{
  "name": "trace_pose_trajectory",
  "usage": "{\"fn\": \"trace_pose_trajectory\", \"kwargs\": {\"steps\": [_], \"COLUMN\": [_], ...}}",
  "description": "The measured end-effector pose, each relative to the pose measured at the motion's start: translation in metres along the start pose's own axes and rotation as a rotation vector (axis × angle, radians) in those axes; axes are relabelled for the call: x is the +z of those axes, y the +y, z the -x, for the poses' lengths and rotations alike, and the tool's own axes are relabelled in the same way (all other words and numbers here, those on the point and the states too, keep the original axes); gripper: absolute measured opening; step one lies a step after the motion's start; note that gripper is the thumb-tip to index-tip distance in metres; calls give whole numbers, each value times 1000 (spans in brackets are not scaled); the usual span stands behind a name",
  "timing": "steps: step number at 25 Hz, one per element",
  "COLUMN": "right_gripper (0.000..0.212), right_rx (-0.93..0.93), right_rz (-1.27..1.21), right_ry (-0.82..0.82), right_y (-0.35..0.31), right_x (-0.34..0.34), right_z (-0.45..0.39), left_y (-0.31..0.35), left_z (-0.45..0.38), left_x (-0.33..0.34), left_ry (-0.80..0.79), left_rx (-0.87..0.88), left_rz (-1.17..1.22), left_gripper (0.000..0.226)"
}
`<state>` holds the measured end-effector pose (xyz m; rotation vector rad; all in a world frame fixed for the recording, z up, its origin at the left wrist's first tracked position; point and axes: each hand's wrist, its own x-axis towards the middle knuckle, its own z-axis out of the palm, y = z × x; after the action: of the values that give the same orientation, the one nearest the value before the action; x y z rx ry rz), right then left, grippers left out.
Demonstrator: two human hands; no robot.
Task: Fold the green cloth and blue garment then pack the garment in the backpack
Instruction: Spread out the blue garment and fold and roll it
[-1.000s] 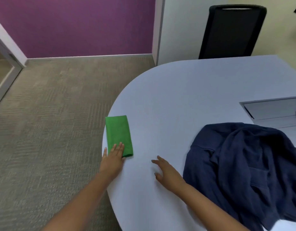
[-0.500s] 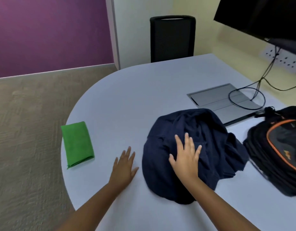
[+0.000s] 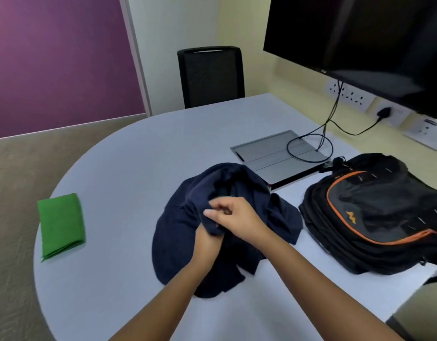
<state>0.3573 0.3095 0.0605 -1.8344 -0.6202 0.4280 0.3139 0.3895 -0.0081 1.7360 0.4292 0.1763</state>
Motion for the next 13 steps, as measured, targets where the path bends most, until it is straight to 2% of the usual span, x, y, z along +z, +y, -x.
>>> {"fn": "trace_pose_trajectory", "kwargs": {"steps": [2,4,6,8,9,10,11,12,13], "right_gripper": [16,19,11,32,47,60,71,78,79], "right_rx": [-48,10,206,390,437,469,498,538,582], "right_rz": [-174,-246,-102,119,210,293,373,457,542], "right_ry": [101,284,363,369,362,343,308,252,189], "right_y": [-1,28,72,114,131,146,158,167,176], "right_x": [-17,-43,-72,-93,-100,-103,-103,-102,-99], "right_z": [7,7,5,5,6,8,9,10,11], "left_y": [24,47,73,105,121,134,147,154,157], "left_z": [1,1,1,0,-1,-6,-13,-21,-29], "left_x": [10,0,-15,-33,-44,-59,-77,-94,-106], "left_ry": [101,183,208,236,306,451,630,787,856], "left_rx": [-10,40,126,183,219,266,308,371,385], "left_rz": [185,127,130,85,34,27,120,329,498], "left_gripper": [16,13,24,27,25,18,7,18,36]}}
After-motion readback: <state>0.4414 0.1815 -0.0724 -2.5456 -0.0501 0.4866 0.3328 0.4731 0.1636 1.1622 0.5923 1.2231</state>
